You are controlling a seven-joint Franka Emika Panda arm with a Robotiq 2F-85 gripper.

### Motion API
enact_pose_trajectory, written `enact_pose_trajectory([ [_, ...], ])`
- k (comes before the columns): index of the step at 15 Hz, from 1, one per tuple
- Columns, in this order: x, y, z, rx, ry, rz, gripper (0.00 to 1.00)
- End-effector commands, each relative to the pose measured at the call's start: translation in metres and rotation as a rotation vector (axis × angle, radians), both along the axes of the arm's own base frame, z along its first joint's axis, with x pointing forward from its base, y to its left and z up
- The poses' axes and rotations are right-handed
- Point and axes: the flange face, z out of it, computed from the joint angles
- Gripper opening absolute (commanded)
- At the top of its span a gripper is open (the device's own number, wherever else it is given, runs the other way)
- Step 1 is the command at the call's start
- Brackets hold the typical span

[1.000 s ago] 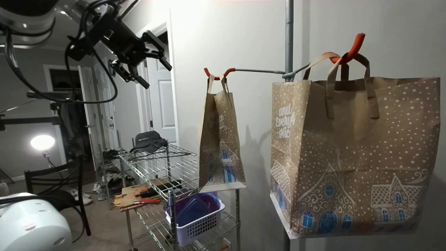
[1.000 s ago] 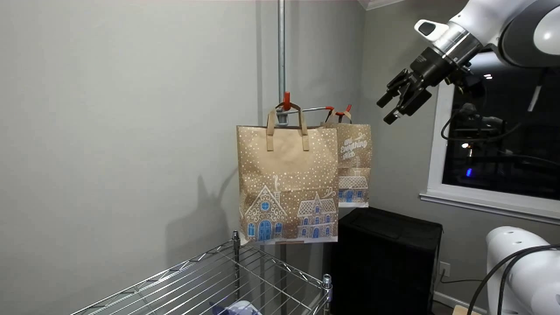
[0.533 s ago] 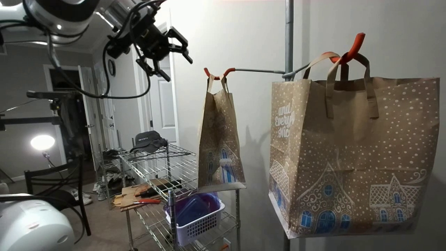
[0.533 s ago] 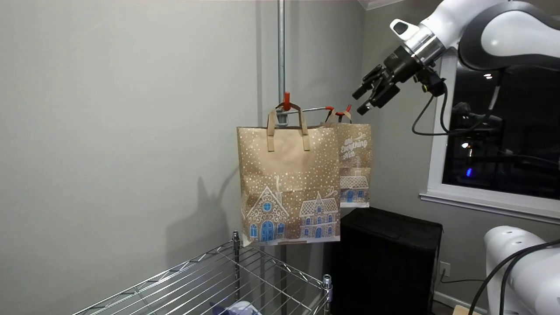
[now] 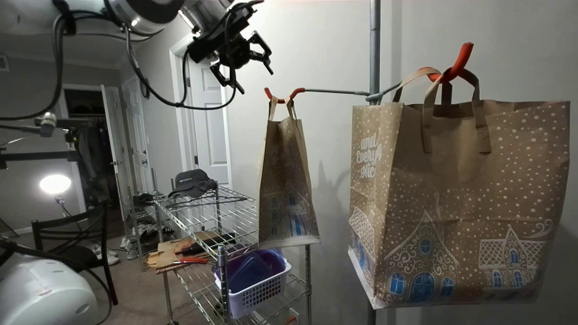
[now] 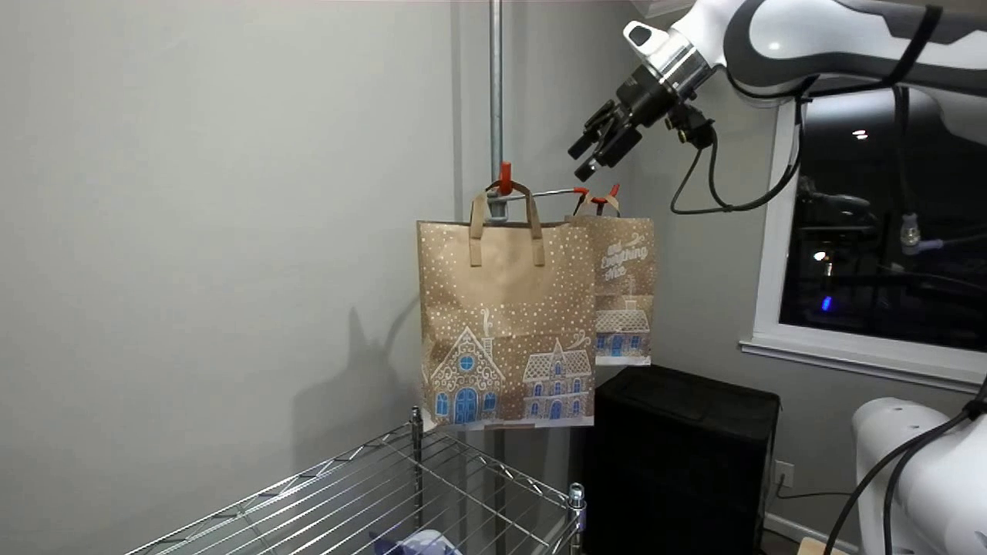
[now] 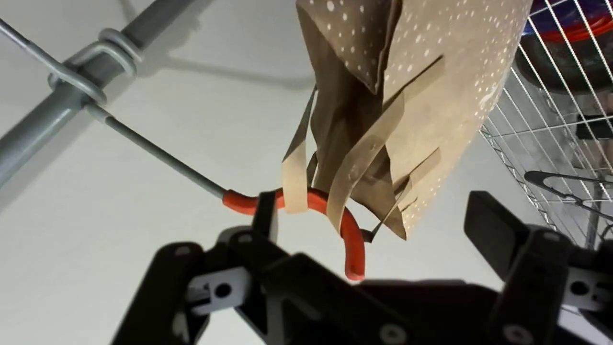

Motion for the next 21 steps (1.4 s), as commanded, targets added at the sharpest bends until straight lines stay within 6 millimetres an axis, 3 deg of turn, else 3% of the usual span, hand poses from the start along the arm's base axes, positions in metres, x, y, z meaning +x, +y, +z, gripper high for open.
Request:
enact_pose_trajectory([
  [1,0.028,0.001,0.013,0.018,0.029,0.103,1.0],
  [6,0.047,-0.02,0.018,-0.007,0.057,0.158,1.0],
  [11,0.062,-0.041,0.006,0.024,0.105,0.217,1.0],
  [21,0.098,-0.019,-0.028,0.068,0.153,0.282,1.0],
])
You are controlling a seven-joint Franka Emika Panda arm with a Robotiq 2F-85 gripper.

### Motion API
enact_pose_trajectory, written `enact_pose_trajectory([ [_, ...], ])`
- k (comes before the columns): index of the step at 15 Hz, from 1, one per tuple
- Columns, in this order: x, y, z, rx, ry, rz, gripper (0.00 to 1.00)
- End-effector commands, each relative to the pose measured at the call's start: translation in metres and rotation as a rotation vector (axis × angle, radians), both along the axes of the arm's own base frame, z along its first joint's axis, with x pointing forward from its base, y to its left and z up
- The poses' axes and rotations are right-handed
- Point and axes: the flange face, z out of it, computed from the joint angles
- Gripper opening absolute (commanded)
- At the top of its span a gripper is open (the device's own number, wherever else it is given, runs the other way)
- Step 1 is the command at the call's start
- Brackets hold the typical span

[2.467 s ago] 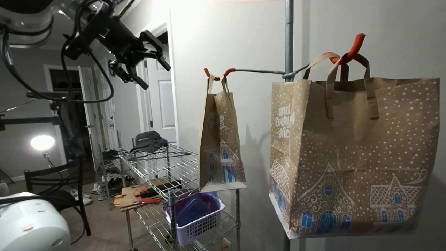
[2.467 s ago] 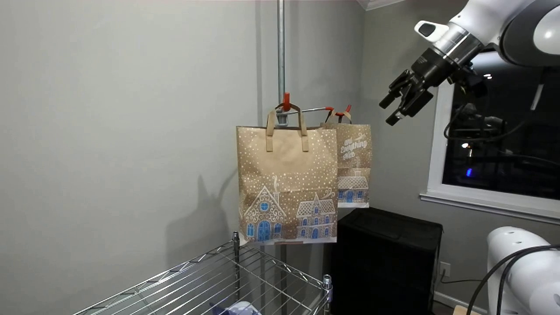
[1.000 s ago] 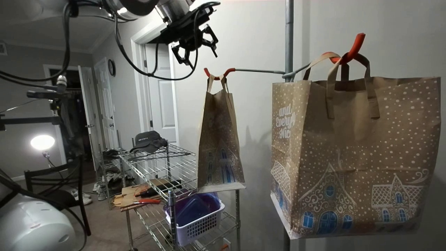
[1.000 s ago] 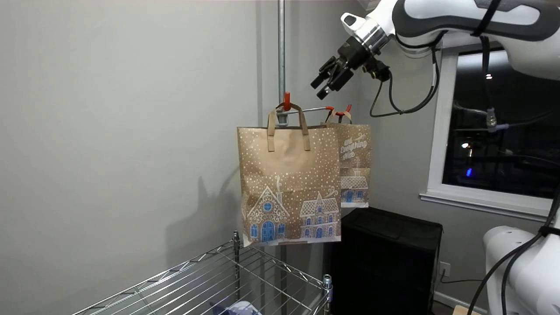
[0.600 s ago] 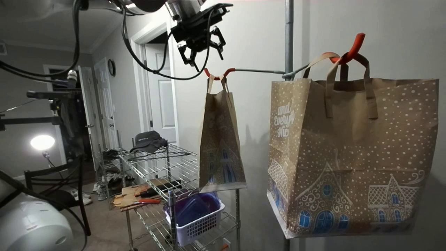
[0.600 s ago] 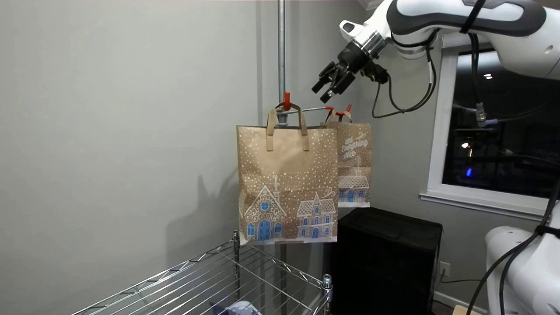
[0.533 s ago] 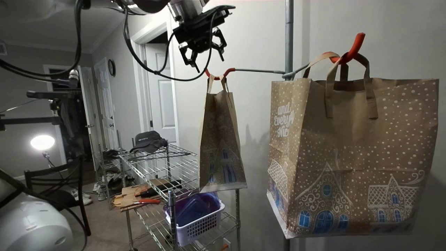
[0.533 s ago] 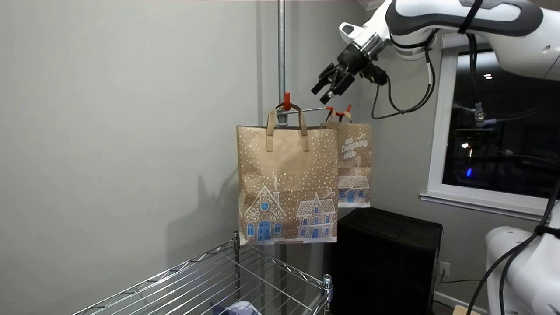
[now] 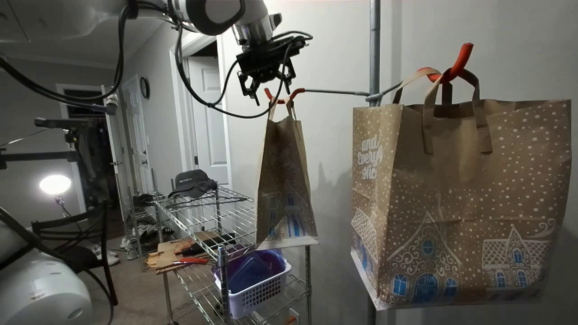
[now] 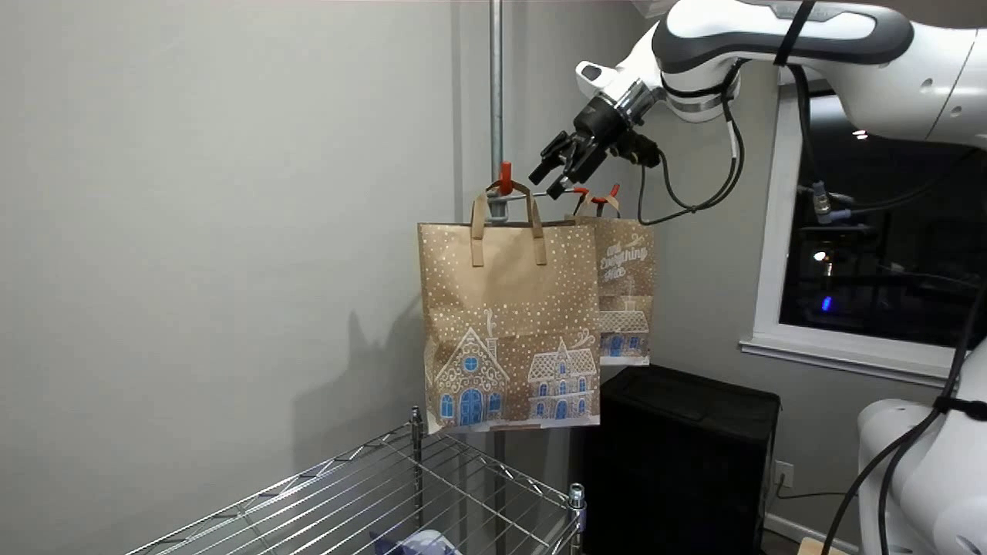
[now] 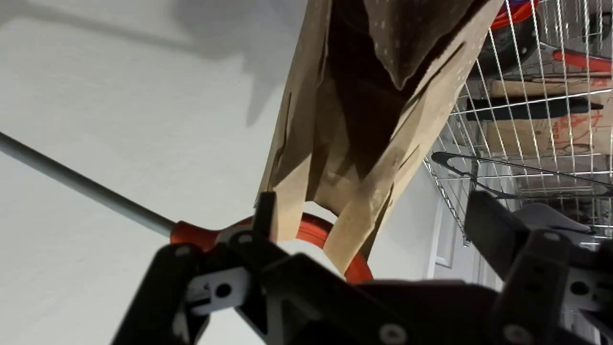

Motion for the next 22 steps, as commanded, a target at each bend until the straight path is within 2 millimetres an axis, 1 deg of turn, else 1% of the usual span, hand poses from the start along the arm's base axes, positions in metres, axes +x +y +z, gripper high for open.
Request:
enact_pose_trajectory([
  [1,0.012,0.005,-0.006,-0.013,-0.011,0.007,1.0],
  [4,0.015,0.009,-0.009,-0.02,-0.026,-0.01,1.0],
  [8,0.016,0.015,0.003,-0.029,-0.106,-0.017,1.0],
  [10,0.017,0.015,0.003,-0.025,-0.114,-0.028,1.0],
  [14,0.016,0.014,-0.005,-0.023,-0.101,-0.033,1.0],
  [16,0.023,0.014,-0.01,-0.02,-0.099,-0.036,1.0],
  [18,0.025,0.017,-0.015,-0.018,-0.094,-0.032,1.0],
  [20,0.027,0.02,-0.024,-0.02,-0.077,-0.028,1.0],
  [22,0.029,0.026,-0.037,-0.02,-0.049,-0.022,1.0],
])
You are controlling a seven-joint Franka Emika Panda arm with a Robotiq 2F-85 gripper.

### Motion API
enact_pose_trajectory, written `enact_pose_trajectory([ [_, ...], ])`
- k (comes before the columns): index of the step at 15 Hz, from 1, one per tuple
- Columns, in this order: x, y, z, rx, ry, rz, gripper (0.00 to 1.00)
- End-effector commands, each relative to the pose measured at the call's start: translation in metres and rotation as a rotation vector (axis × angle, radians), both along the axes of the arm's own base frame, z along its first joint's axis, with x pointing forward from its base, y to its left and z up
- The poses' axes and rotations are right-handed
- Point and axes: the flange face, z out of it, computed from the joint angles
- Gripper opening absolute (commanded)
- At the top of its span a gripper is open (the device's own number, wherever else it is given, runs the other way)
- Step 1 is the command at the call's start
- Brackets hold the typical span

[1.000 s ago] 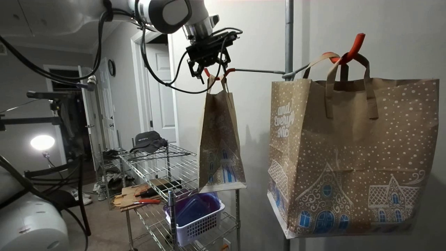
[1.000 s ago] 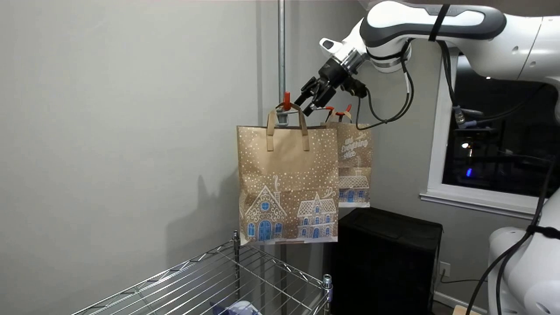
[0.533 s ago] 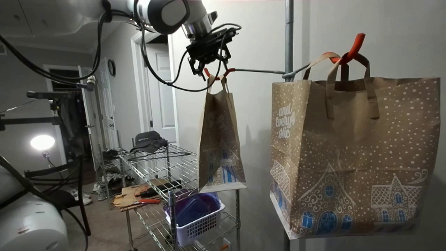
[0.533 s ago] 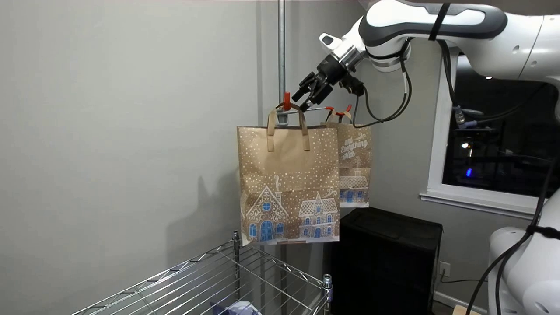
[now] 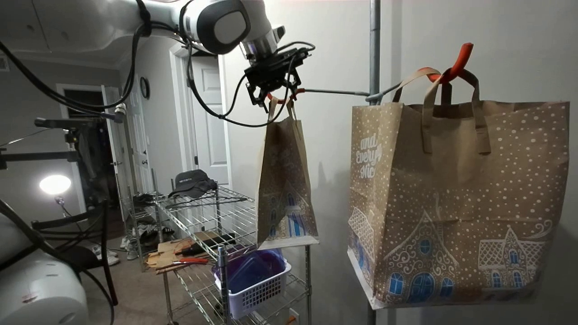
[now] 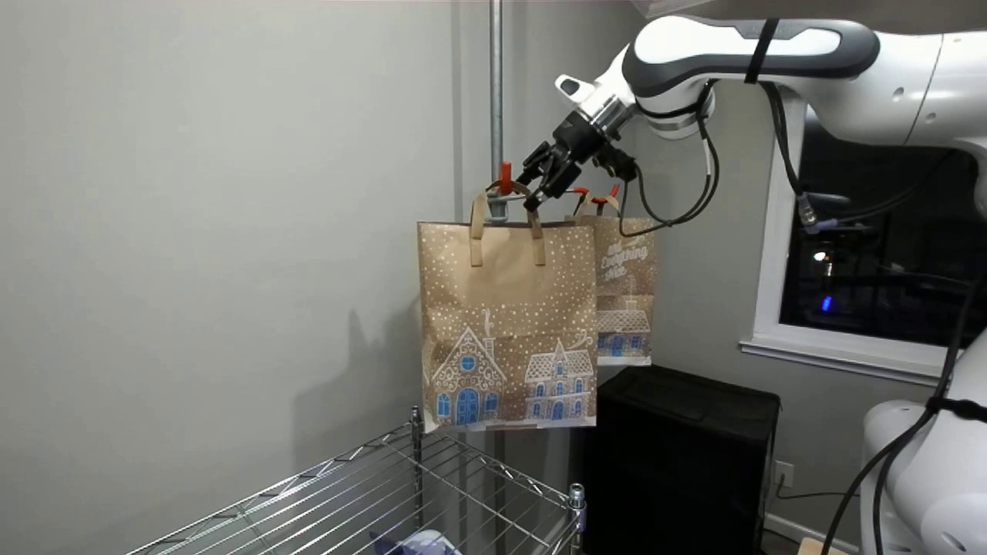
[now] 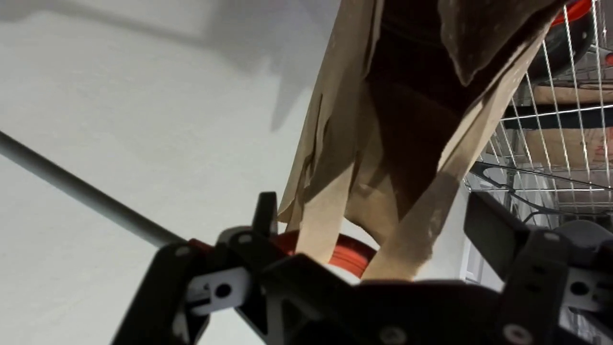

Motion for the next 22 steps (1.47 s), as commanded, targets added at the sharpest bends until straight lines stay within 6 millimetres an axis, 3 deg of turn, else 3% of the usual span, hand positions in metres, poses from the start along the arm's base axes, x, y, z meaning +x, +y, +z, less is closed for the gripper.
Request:
enact_pose_trajectory([
  [1,0.004,0.008,-0.023,0.006,0.014,0.024,1.0],
  [2,0.005,0.011,-0.028,0.005,0.024,0.025,1.0],
  [3,0.004,0.014,-0.031,0.004,0.029,0.029,0.75],
  [5,0.002,0.015,-0.031,-0.003,0.03,0.024,0.67],
  [14,-0.018,0.005,-0.01,-0.024,-0.014,-0.004,0.09],
  [19,-0.028,0.003,0.003,-0.035,-0.041,-0.015,0.02],
  [22,-0.037,0.003,0.017,-0.048,-0.066,-0.019,0.06],
])
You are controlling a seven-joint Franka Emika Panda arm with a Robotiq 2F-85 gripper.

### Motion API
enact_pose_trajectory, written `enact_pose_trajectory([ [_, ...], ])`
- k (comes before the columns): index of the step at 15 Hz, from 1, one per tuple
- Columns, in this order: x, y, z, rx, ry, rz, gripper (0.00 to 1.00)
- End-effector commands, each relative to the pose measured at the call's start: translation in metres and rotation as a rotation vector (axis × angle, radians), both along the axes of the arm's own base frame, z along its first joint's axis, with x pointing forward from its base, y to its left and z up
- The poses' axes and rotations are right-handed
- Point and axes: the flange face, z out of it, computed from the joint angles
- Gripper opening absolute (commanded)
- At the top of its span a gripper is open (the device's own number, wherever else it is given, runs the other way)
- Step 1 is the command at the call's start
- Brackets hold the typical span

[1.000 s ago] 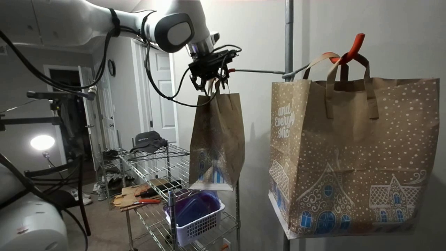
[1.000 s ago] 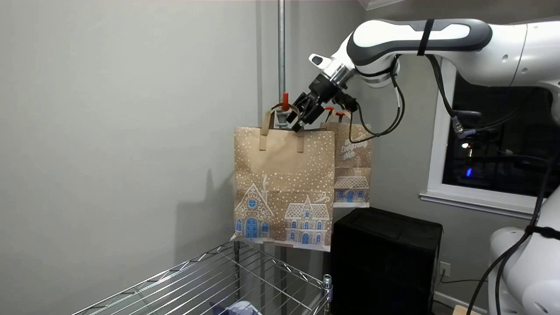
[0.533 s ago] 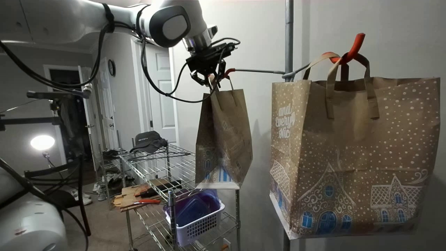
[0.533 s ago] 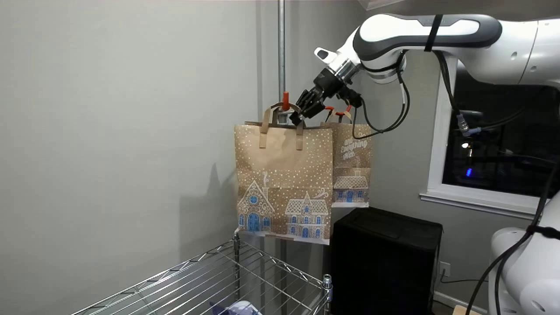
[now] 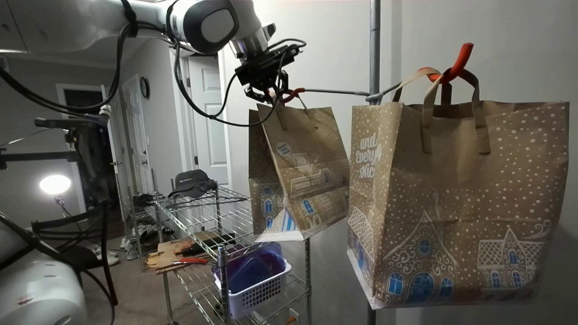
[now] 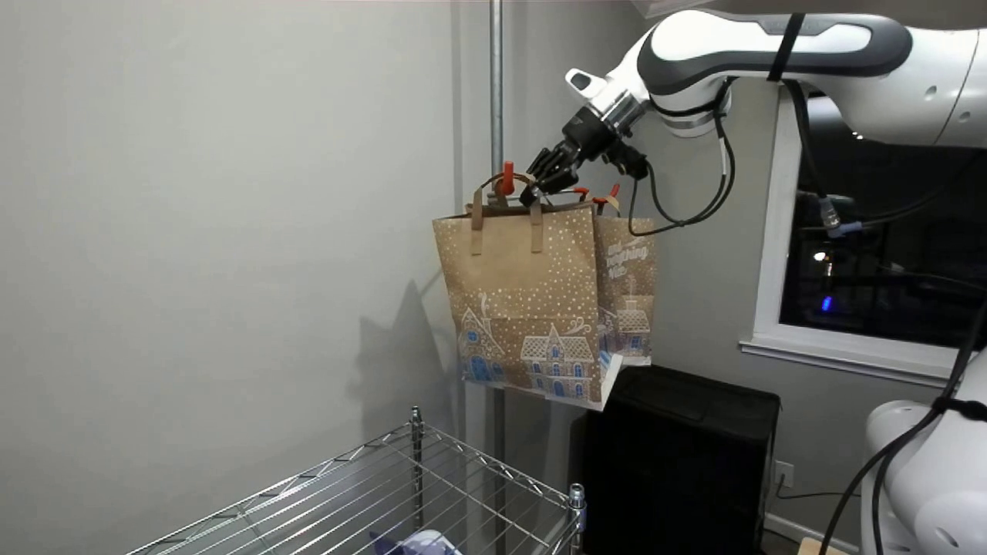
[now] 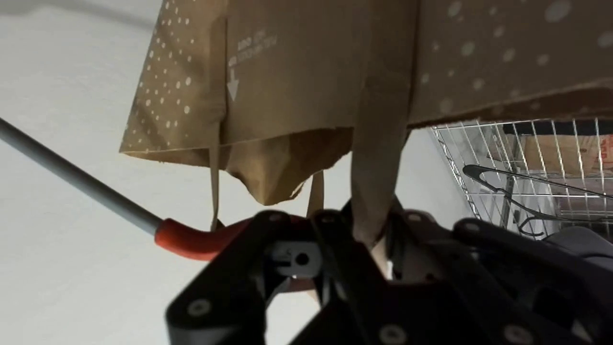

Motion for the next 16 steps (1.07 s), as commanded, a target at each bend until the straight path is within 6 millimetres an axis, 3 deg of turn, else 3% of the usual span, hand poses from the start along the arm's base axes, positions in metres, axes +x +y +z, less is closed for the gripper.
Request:
enact_pose_trajectory([
  [1,-0.017,0.0,0.02,-0.024,-0.046,-0.014,0.07],
  [8,-0.051,0.025,0.067,0.014,-0.081,0.055,0.06],
  [12,-0.06,0.047,0.075,0.003,-0.074,0.102,0.06],
  [16,-0.061,0.063,0.07,0.001,-0.048,0.142,0.06],
])
